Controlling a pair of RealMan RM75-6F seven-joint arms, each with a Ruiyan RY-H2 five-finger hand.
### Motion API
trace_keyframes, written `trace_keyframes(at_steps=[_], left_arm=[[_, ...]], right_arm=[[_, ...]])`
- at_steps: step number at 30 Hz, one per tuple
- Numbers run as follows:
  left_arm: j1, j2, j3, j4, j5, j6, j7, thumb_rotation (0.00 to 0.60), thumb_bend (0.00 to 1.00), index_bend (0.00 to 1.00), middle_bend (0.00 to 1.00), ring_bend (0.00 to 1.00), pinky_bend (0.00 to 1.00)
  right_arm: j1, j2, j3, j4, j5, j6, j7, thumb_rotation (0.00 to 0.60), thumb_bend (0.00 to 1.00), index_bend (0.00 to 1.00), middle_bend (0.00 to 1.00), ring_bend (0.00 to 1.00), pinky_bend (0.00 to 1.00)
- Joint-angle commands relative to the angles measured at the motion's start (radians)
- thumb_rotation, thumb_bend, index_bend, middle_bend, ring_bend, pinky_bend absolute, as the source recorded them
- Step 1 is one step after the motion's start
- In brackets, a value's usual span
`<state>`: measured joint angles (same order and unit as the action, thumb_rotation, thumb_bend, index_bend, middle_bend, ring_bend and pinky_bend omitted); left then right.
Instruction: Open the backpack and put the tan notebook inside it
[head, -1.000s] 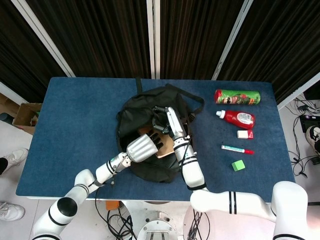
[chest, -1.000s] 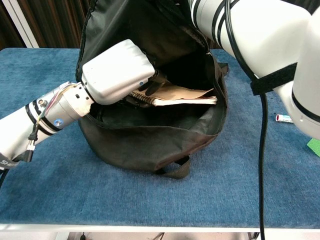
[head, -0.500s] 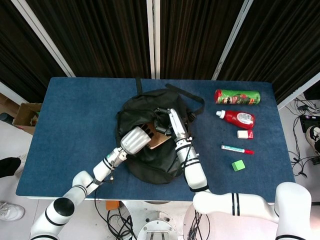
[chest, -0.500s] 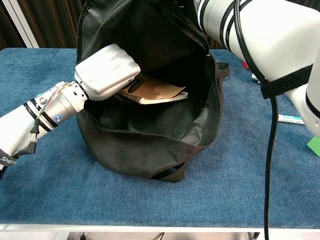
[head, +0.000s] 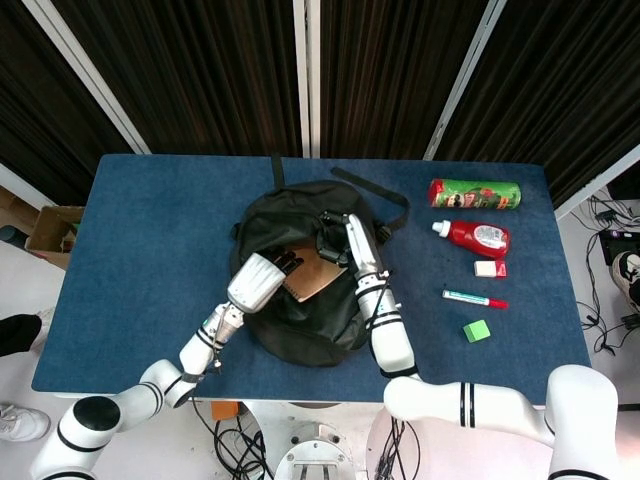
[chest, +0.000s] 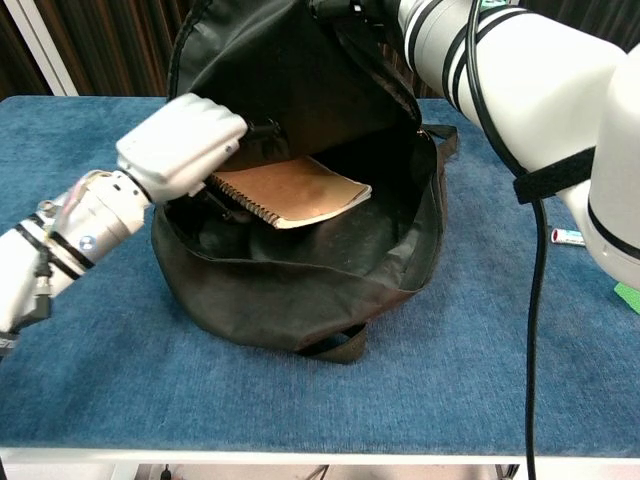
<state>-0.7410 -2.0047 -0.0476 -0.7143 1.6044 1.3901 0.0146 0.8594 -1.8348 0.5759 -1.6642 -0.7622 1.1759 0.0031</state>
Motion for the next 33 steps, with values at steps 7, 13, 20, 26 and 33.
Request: trace_keyframes(at_steps=[7, 13, 20, 26, 33], left_arm=[[0.204, 0.307, 0.028, -0.418, -0.015, 0.181, 0.0, 0.6, 0.0, 0.35, 0.41, 0.39, 0.66], [0.282, 0.445, 0.043, -0.486, -0.016, 0.233, 0.027, 0.6, 0.0, 0.36, 0.43, 0.39, 0.66], [0.359, 0.601, 0.018, -0.56, -0.116, 0.206, 0.0, 0.6, 0.0, 0.36, 0.41, 0.39, 0.62], [0.421, 0.689, -0.006, -0.604, -0.213, 0.158, -0.076, 0.6, 0.0, 0.36, 0.37, 0.33, 0.47], [0.491, 0.774, 0.022, -0.628, -0.252, 0.102, -0.131, 0.6, 0.0, 0.35, 0.34, 0.28, 0.36]], right_arm=[[-0.04, 0.06, -0.078, 0.009, -0.051, -0.092, 0.028, 0.6, 0.61, 0.5, 0.42, 0.32, 0.2], [-0.094, 0.2, -0.267, -0.024, -0.226, -0.251, 0.045, 0.6, 0.39, 0.07, 0.12, 0.03, 0.02], [-0.169, 0.422, -0.434, -0.131, -0.478, -0.289, 0.04, 0.6, 0.08, 0.0, 0.0, 0.0, 0.0], [-0.3, 0.63, -0.525, -0.224, -0.74, -0.124, 0.226, 0.6, 0.08, 0.0, 0.0, 0.0, 0.0], [-0.479, 0.794, -0.571, -0.152, -0.788, 0.134, 0.247, 0.6, 0.27, 0.02, 0.15, 0.0, 0.02]])
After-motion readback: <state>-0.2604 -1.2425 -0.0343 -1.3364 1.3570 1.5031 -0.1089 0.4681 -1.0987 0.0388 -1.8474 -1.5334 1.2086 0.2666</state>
